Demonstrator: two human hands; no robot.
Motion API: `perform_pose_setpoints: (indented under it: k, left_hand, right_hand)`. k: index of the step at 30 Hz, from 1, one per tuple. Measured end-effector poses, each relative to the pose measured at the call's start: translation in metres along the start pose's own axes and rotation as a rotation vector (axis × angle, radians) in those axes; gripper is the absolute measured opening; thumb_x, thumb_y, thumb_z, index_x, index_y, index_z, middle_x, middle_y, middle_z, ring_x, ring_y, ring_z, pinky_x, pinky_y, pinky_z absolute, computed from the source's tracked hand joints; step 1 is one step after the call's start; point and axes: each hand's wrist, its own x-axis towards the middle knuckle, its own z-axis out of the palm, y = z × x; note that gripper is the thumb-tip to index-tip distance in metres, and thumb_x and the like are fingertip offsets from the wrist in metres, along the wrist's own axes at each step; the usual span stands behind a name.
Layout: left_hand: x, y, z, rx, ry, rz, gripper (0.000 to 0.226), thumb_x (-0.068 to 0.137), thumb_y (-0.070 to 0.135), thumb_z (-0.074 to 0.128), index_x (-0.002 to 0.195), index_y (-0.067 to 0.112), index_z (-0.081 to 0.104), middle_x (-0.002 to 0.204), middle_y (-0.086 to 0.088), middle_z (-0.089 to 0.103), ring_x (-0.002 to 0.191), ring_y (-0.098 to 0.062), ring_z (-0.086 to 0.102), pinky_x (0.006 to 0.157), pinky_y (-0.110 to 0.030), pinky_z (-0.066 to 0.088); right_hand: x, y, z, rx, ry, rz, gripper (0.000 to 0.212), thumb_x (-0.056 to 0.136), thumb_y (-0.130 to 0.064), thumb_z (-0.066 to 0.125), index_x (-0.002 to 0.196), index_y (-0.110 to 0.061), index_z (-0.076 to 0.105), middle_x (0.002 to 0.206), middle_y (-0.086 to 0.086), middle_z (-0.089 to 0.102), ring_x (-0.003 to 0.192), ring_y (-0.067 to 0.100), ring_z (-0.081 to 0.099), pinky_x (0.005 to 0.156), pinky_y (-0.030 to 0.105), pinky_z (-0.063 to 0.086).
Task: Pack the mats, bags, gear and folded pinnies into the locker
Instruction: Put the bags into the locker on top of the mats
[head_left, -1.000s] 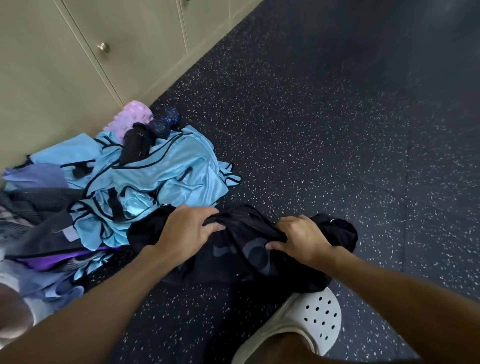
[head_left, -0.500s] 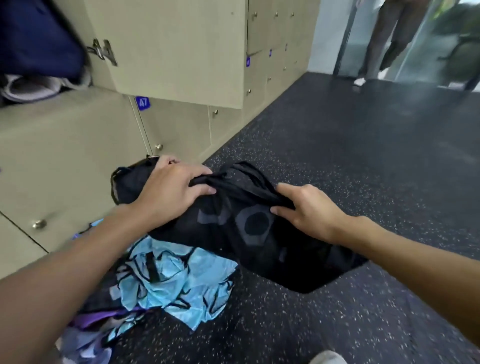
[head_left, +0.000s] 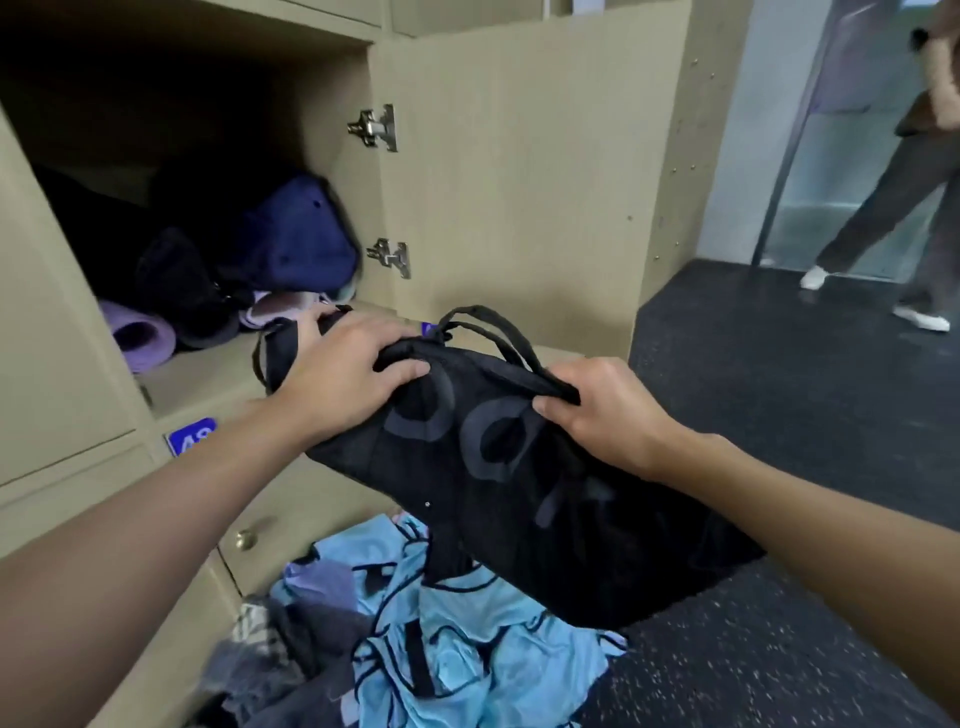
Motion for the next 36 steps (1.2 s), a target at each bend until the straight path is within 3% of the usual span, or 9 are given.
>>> perform_pose_setpoints:
  k: [6, 9, 13, 19, 22, 24, 27, 30, 36]
  left_hand:
    - [0.013, -0.048, -0.041, 0.049, 0.06, -0.01, 0.054, 0.081, 0.072, 0.044, 0.117, 0.037, 0.065, 0.108, 0.024, 0.053, 0.125, -0.004, 0.045, 0.113, -0.043, 0.006]
    - [0.024, -0.07, -0.042, 0.054, 0.124, -0.05, 0.067, 0.074, 0.08, 0.04, 0.12, 0.038, 0.063, 0.128, 0.018, 0.053, 0.134, -0.006, 0.038, 0.114, -0.047, 0.007]
    - [0.031, -0.099, -0.027, -0.036, 0.264, -0.305, 0.075, 0.076, 0.074, 0.058, 0.141, 0.039, 0.044, 0.157, 0.006, 0.027, 0.147, -0.011, 0.017, 0.117, -0.047, 0.008]
    - [0.035, -0.12, 0.003, -0.757, 0.375, -0.7, 0.103, 0.083, 0.045, 0.075, 0.158, 0.029, 0.007, 0.157, 0.001, 0.022, 0.135, -0.006, 0.03, 0.107, -0.021, 0.023]
    - [0.038, -0.13, 0.02, -1.061, 0.314, -0.839, 0.097, 0.077, 0.059, 0.074, 0.152, 0.05, 0.013, 0.143, 0.009, 0.05, 0.134, -0.018, 0.049, 0.112, -0.037, 0.038]
    - [0.043, -0.128, 0.025, -1.335, 0.221, -0.864, 0.059, 0.077, 0.058, 0.071, 0.127, 0.065, 0.04, 0.124, 0.006, 0.069, 0.116, -0.034, 0.065, 0.101, -0.057, 0.048]
    - [0.055, -0.125, 0.025, -1.556, 0.234, -0.733, 0.046, 0.088, 0.05, 0.063, 0.128, 0.062, 0.043, 0.129, 0.016, 0.065, 0.114, -0.025, 0.067, 0.095, -0.061, 0.05]
    - [0.071, -0.136, 0.02, -1.484, 0.423, -0.635, 0.057, 0.091, 0.043, 0.064, 0.139, 0.057, 0.038, 0.135, 0.021, 0.06, 0.119, -0.013, 0.064, 0.1, -0.05, 0.051]
    - [0.09, -0.176, 0.004, -1.095, 0.601, -0.661, 0.088, 0.073, 0.064, 0.072, 0.147, 0.057, 0.025, 0.151, 0.028, 0.04, 0.139, -0.001, 0.04, 0.118, -0.04, 0.033]
  right_hand:
    - [0.042, -0.049, 0.003, 0.084, 0.073, -0.013, 0.037, 0.092, -0.019, 0.062, 0.063, -0.007, 0.042, 0.058, 0.003, 0.044, 0.057, 0.018, 0.038, 0.056, 0.035, 0.03]
    - [0.063, -0.055, 0.009, 0.134, 0.119, 0.011, 0.039, 0.092, -0.019, 0.062, 0.064, -0.003, 0.041, 0.056, 0.002, 0.042, 0.054, 0.016, 0.037, 0.054, 0.033, 0.029]
    - [0.094, -0.055, 0.015, 0.206, 0.191, -0.002, 0.037, 0.09, -0.017, 0.064, 0.064, -0.001, 0.045, 0.055, 0.0, 0.043, 0.051, 0.012, 0.035, 0.05, 0.028, 0.029]
    - [0.153, -0.058, 0.005, 0.327, 0.245, -0.059, 0.035, 0.09, -0.018, 0.066, 0.063, -0.001, 0.052, 0.054, -0.005, 0.042, 0.051, 0.008, 0.037, 0.05, 0.027, 0.032]
    - [0.186, -0.065, 0.003, 0.388, 0.27, -0.1, 0.033, 0.089, -0.019, 0.067, 0.066, 0.001, 0.054, 0.056, 0.0, 0.044, 0.054, 0.011, 0.04, 0.055, 0.031, 0.033]
    - [0.209, -0.068, 0.008, 0.466, 0.274, -0.106, 0.029, 0.089, -0.02, 0.068, 0.069, 0.0, 0.058, 0.057, 0.008, 0.049, 0.056, 0.013, 0.044, 0.058, 0.03, 0.036]
    - [0.241, -0.076, 0.024, 0.589, 0.257, -0.098, 0.022, 0.088, -0.022, 0.067, 0.08, -0.001, 0.065, 0.067, 0.016, 0.064, 0.062, 0.016, 0.052, 0.064, 0.032, 0.042]
    - [0.269, -0.087, 0.039, 0.701, 0.219, -0.099, 0.025, 0.088, -0.022, 0.066, 0.089, 0.003, 0.064, 0.079, 0.025, 0.066, 0.066, 0.017, 0.053, 0.068, 0.034, 0.043]
    - [0.325, -0.106, 0.061, 0.851, 0.228, -0.12, 0.018, 0.094, -0.01, 0.063, 0.089, -0.019, 0.078, 0.079, -0.005, 0.076, 0.068, 0.007, 0.067, 0.066, 0.025, 0.053]
